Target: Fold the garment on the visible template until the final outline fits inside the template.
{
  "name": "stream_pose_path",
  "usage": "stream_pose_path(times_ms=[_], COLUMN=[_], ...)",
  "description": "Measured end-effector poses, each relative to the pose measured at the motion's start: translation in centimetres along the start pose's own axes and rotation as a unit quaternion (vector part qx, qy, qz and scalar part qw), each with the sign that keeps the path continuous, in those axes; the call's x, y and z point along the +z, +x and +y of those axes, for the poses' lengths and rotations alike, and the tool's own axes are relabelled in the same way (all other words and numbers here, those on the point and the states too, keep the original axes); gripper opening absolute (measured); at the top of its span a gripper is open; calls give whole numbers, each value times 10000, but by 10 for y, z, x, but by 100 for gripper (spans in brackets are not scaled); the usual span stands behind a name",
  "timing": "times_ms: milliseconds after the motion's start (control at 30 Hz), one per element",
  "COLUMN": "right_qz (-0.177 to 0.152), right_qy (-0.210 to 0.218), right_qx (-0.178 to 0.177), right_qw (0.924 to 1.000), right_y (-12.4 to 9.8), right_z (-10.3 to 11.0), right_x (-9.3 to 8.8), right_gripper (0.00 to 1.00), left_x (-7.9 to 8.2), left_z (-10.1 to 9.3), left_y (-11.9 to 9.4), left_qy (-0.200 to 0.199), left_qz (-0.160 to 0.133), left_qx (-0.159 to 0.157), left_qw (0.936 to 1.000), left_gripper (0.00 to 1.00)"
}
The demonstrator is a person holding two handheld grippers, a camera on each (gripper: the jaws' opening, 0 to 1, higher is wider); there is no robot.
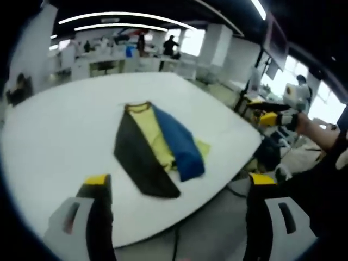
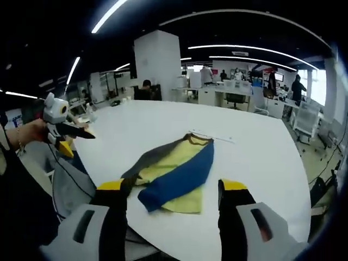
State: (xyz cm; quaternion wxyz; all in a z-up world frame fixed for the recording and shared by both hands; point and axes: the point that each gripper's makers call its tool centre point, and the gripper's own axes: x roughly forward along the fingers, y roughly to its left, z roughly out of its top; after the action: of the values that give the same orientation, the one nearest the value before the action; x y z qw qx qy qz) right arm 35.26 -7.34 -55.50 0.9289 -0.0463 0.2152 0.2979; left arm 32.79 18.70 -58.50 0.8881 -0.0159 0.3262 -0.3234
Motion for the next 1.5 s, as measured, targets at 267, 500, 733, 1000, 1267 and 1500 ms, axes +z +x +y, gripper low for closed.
stream_pose_path(times_ms=[267, 500, 733, 1000, 1267, 1500], right_qz=[212, 436, 531, 755, 918, 1046], right_qy=[14, 165, 219, -35, -216, -357], right_qx=[45, 124, 179, 262, 362, 696], right_qw=[9998, 9988, 9982, 9968, 9949, 9914], right_y=[-9, -4, 3, 14, 28, 39], right_z=[5, 7, 5, 5, 13, 31], right_x=[-17, -35, -40, -43, -46, -49], right_gripper=[82, 96, 100, 100, 90, 76], left_x=[-5, -15, -19, -19, -18, -22], left_z=[0, 1, 4, 12, 18, 26], left_y=[1, 6, 11, 17, 21, 21], left_qy=[-10, -26, -81, -145, -176, -299], left_qz=[48, 210, 307, 383, 440, 458], left_qx=[-47, -101, -111, -111, -134, -78], left_qw=[10000, 9997, 9994, 9991, 9988, 9985], left_gripper=[99, 99, 99, 99, 99, 99])
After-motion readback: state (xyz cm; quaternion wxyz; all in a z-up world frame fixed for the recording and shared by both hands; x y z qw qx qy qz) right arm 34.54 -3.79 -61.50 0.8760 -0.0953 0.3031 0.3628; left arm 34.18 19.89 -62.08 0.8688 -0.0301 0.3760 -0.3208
